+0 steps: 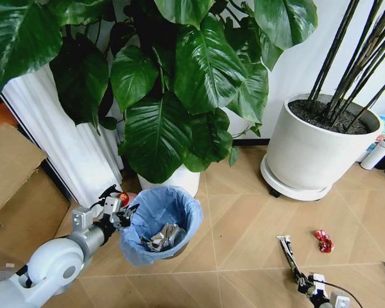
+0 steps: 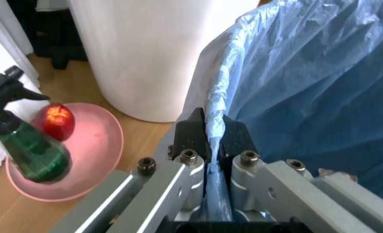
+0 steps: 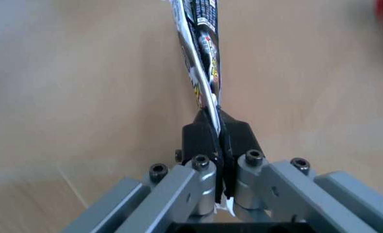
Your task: Pick up the trash bin and place the garbage on the floor into it.
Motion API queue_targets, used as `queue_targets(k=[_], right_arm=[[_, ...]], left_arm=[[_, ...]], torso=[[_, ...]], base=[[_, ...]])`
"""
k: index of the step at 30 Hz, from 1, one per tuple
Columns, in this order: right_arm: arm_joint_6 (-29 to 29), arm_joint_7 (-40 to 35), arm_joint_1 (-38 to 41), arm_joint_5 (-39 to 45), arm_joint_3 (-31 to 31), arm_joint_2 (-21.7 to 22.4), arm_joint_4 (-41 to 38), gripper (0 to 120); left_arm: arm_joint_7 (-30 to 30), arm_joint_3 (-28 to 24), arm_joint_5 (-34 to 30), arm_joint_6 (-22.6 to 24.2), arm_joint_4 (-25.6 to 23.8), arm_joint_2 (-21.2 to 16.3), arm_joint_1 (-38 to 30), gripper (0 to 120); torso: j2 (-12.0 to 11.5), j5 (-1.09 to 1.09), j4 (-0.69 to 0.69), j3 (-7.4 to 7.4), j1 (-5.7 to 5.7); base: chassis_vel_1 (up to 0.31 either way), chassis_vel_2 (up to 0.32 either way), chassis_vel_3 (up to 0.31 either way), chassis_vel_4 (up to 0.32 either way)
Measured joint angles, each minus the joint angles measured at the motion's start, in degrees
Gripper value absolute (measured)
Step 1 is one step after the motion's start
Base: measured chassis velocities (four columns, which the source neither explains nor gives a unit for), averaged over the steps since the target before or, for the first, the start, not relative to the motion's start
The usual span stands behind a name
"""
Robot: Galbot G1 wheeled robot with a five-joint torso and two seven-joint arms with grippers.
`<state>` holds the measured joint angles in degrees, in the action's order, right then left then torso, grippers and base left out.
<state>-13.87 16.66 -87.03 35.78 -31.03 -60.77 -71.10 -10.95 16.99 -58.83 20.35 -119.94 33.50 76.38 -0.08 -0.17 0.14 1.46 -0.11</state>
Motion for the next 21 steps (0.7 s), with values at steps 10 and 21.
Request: queue_targets(k=[10,21], right_arm=[[-12.33,27.16,0.91,5.67,1.97,8.34,-15.31,0],[-9.80,37.91,15.78,18.81,17.04,14.37,-27.36,0]], left_arm=[[0.02,-1.87,-0.81,-0.01,0.02,-1.99,-0.52,0],[4.19,-4.06,-2.05,-1.93,0.67,-3.90,-2.43,0]], torso=[[0.00,0.03,0.00,0.00,0.00],[0.00,0.01,-0.02,0.00,0.00]], base=[[0.000,0.000,0.000,0.000],[0.000,0.000,0.000,0.000]])
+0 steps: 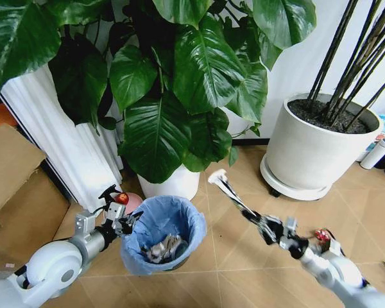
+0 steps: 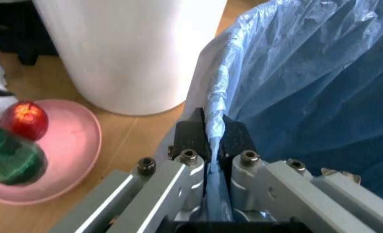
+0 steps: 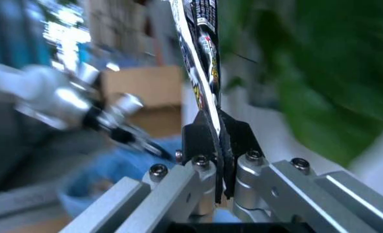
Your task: Pick up the trash bin and place the garbage on the floor into it.
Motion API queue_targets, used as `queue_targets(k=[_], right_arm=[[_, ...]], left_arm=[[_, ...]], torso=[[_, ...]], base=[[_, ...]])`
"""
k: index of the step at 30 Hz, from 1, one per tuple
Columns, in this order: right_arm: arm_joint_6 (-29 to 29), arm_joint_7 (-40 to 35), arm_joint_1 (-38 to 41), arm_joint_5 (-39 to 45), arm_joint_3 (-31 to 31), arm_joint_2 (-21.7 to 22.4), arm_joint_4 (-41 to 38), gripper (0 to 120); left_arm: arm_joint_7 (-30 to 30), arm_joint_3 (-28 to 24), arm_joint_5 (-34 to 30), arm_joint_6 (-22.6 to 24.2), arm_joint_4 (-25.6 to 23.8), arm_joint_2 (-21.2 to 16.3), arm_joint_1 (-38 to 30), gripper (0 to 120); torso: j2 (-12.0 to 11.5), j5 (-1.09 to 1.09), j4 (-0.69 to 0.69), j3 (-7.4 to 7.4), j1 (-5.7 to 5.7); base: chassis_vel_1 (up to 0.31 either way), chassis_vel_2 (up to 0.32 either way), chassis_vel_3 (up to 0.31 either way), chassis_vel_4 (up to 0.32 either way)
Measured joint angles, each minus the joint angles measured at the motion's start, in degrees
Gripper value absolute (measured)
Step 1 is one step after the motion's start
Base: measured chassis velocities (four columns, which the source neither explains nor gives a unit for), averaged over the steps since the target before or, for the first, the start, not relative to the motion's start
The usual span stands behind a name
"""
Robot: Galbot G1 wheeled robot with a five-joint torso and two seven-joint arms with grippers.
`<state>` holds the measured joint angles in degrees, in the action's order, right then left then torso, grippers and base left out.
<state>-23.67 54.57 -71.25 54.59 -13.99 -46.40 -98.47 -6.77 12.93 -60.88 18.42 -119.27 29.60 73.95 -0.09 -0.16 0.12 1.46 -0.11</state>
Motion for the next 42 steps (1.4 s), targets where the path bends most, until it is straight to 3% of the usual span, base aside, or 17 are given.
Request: queue_targets(k=[4,8,16,28,35,39,42], right_arm=[[1.27,2.70,5.85,1.87,6.03,0.27,0.11,0],[2.26,6.22,14.67,4.06,14.99,-2.73,4.79,0],[3.07,5.74,22.96,4.26,24.40,-6.48,11.65,0],[3.44,2.14,29.55,4.07,30.63,-8.07,13.63,0],[3.81,1.83,29.67,3.27,30.48,-6.61,13.17,27],[4.10,1.89,29.45,3.07,30.23,-6.17,12.95,31],[4.34,2.03,28.92,2.89,29.80,-5.10,12.26,49]], left_arm=[[0.96,-0.31,-0.40,-0.32,0.43,0.01,-0.63,0],[1.74,-0.32,-0.43,-0.69,0.86,0.41,-0.64,0],[1.52,0.52,-1.25,-0.71,0.76,0.50,-0.84,0],[0.87,0.96,-1.39,-0.53,0.03,1.25,-0.43,0],[0.45,1.16,-1.40,-0.40,-0.18,1.25,-0.17,0],[0.38,1.16,-1.41,-0.38,-0.19,1.25,-0.20,0],[0.21,1.17,-1.44,-0.33,-0.18,1.39,-0.31,0]], torso=[[0.00,-0.05,0.01,0.00,0.00],[0.00,-0.03,0.01,0.00,0.00],[0.00,-0.03,0.01,0.00,0.00],[0.00,-0.02,0.01,0.00,0.01],[0.00,-0.02,0.01,0.00,0.01],[0.00,-0.02,0.01,0.00,0.01],[0.00,-0.02,0.02,-0.01,0.01]], base=[[0.000,0.000,0.000,0.000],[0.000,0.000,0.000,0.000],[0.000,0.000,0.000,0.000],[0.000,0.000,0.000,0.000],[0.000,0.000,0.000,0.000],[0.000,0.000,0.000,0.000],[0.000,0.000,0.000,0.000]])
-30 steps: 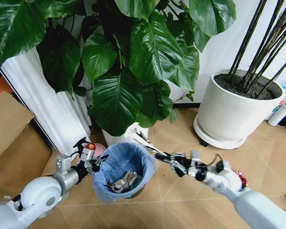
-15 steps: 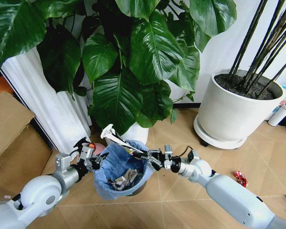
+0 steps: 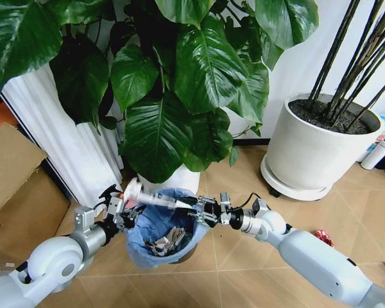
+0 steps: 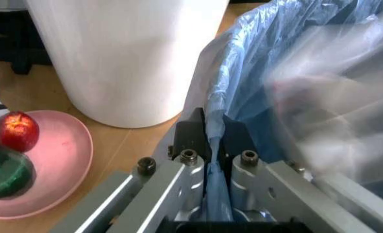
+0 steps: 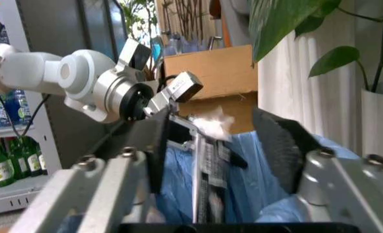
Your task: Pick up the trash bin and place the garbage on the floor into it.
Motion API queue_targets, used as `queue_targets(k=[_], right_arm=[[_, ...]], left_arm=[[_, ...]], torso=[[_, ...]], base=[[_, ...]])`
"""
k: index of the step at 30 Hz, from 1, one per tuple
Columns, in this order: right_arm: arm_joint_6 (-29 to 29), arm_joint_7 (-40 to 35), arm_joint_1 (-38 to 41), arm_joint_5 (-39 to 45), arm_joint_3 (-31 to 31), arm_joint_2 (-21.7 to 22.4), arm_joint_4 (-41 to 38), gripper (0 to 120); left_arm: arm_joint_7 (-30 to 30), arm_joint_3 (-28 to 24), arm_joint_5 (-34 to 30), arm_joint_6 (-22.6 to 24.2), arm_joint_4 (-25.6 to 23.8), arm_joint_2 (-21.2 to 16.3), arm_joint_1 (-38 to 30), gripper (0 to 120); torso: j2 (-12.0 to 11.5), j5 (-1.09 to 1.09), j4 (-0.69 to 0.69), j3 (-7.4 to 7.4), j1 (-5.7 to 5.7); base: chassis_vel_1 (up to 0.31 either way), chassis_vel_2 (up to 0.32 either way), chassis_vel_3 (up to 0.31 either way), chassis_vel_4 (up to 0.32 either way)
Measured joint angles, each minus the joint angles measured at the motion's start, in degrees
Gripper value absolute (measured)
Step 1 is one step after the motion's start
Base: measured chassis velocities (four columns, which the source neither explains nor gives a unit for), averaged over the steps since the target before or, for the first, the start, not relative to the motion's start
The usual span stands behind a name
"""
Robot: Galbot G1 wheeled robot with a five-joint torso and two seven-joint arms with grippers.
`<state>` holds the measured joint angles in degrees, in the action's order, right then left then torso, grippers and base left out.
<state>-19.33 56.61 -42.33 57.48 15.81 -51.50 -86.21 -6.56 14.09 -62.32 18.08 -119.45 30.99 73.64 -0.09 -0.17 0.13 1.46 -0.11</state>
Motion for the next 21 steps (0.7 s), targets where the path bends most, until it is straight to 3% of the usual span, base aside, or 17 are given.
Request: queue_targets(k=[6,10,12,14,20,21], right_arm=[[0.02,-0.13,-1.37,0.26,-1.87,0.65,-1.13,68],[0.19,-2.59,-5.84,0.32,-7.70,1.40,-1.42,86],[0.19,-3.47,-6.71,0.17,-8.66,1.63,-1.32,88],[0.55,-6.70,-9.87,-0.57,-12.40,2.33,-0.91,97],[1.28,-15.95,-17.31,-4.08,-22.37,2.08,-1.10,100],[0.83,-20.08,-22.14,-6.00,-27.51,1.23,-1.33,100]], left_arm=[[-0.27,0.07,-0.05,0.07,0.06,0.19,-0.06,0],[-0.69,0.96,0.00,0.11,0.30,0.77,0.57,0],[-0.71,1.13,0.03,0.11,0.31,0.90,0.67,0],[-0.90,1.76,0.32,0.12,0.42,1.47,1.02,0],[-1.54,2.81,0.93,0.12,0.49,3.18,1.74,0],[-1.72,3.06,1.31,0.12,0.54,3.70,2.04,0]], torso=[[0.00,0.00,0.00,0.00,0.00],[0.01,0.00,-0.01,0.00,0.00],[0.00,0.00,-0.01,0.00,0.00],[0.01,0.01,0.01,0.00,0.00],[0.01,-0.01,-0.02,0.00,0.00],[0.01,0.01,-0.01,-0.01,0.00]], base=[[0.000,0.000,0.000,0.000],[0.000,0.000,0.000,0.000],[0.000,0.000,0.000,0.000],[0.000,0.000,0.000,0.000],[0.000,0.000,0.000,0.000],[0.000,0.000,0.000,0.000]])
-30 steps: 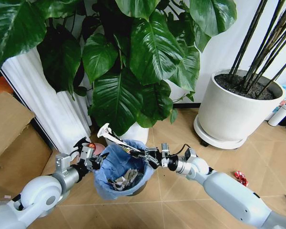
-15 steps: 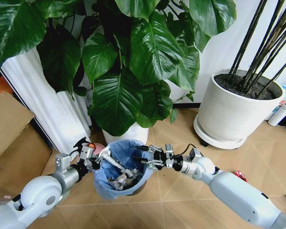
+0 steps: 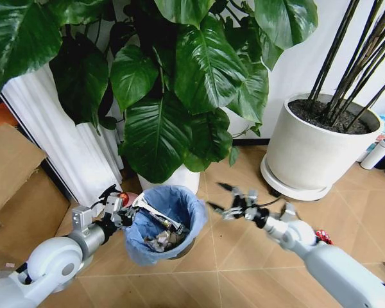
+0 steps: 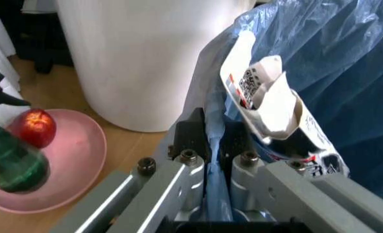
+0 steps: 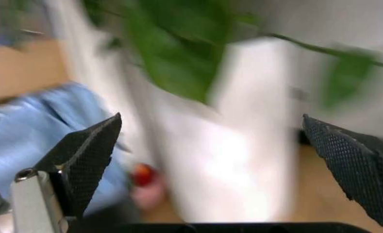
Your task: Pick up the trash bin and place the garbage on the floor into it.
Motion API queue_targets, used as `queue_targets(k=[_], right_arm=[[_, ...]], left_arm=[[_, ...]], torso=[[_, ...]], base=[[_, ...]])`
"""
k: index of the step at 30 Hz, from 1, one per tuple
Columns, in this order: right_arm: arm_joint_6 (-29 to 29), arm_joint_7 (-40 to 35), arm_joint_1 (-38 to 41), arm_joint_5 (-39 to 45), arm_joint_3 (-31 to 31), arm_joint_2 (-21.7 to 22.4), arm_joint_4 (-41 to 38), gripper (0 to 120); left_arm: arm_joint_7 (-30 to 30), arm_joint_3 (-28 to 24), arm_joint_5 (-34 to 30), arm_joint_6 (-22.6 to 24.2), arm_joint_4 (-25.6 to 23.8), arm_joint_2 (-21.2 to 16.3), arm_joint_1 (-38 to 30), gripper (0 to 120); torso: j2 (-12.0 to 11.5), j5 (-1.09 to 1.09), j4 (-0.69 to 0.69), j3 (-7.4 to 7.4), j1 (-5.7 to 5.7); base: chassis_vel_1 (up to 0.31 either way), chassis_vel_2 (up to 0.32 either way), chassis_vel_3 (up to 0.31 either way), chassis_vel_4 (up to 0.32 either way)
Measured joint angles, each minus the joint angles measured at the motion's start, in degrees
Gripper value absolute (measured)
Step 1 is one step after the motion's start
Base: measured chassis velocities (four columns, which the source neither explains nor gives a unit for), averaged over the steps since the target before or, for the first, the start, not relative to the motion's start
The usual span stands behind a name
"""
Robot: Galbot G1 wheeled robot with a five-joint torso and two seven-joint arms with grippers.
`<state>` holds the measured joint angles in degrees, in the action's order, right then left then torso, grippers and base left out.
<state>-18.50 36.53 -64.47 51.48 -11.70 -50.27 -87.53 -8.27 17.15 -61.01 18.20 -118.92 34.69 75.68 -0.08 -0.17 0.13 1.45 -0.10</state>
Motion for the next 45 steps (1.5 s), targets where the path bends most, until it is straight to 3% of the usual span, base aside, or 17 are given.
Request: queue_targets(k=[1,2,6,7,9,15,19,21,26,45], right_arm=[[0.01,-2.90,-4.85,-2.99,-5.55,-0.95,-0.15,100],[0.01,-2.90,-4.85,-2.99,-5.55,-0.95,-0.15,100],[-0.29,-7.06,-15.33,-9.27,-17.20,-3.18,-0.22,100],[-0.29,-7.06,-15.33,-9.27,-17.20,-3.18,-0.22,100],[-1.26,-6.16,-21.01,-12.78,-23.89,-5.72,-0.21,100],[-1.58,-5.07,-25.59,-14.65,-28.92,-9.42,-0.77,100],[-1.65,-4.83,-29.53,-16.77,-34.22,-15.22,-0.76,100],[-1.78,-4.86,-32.57,-17.67,-37.51,-20.66,-0.56,100],[-1.69,-4.30,-33.73,-18.02,-38.76,-23.69,0.40,100],[-0.80,-3.14,-32.37,-16.45,-38.18,-24.09,2.65,100]], left_arm=[[-0.13,0.23,0.54,0.00,0.12,0.51,0.19,0],[-0.13,0.23,0.54,0.00,0.12,0.51,0.19,0],[-0.35,0.73,1.17,0.00,0.13,1.83,0.36,0],[-0.35,0.73,1.17,0.00,0.13,1.83,0.36,0],[-0.43,0.78,1.83,-0.01,0.32,2.69,0.58,0],[-0.44,0.68,2.36,-0.02,0.48,3.27,0.66,0],[-0.44,0.37,2.77,-0.03,0.49,3.65,0.73,0],[-0.42,0.41,2.89,-0.09,0.39,3.92,0.94,0],[-0.43,0.73,3.50,-0.14,-0.11,4.40,1.92,0],[-0.76,0.88,4.04,-0.17,-0.86,5.22,2.99,0]], torso=[[0.00,0.05,0.00,0.00,0.00],[0.00,0.05,0.00,0.00,0.00],[0.00,0.02,0.03,0.00,0.00],[0.00,0.02,0.03,0.00,0.00],[0.00,-0.03,0.00,0.00,0.00],[0.00,0.00,0.01,0.00,0.00],[0.00,-0.01,0.01,0.00,0.00],[0.00,-0.01,0.02,0.00,0.00],[0.00,-0.02,0.00,0.00,0.00],[-0.01,-0.01,-0.01,0.01,0.00]], base=[[0.000,0.000,0.000,0.000],[0.000,0.000,0.000,0.000],[0.000,0.000,0.000,0.000],[0.000,0.000,0.000,0.000],[0.000,0.000,0.000,0.000],[0.000,0.000,0.000,0.000],[0.000,0.000,0.000,0.000],[0.000,0.000,0.000,0.000],[0.000,0.000,0.000,0.000],[-0.014,-0.012,0.017,0.018]])
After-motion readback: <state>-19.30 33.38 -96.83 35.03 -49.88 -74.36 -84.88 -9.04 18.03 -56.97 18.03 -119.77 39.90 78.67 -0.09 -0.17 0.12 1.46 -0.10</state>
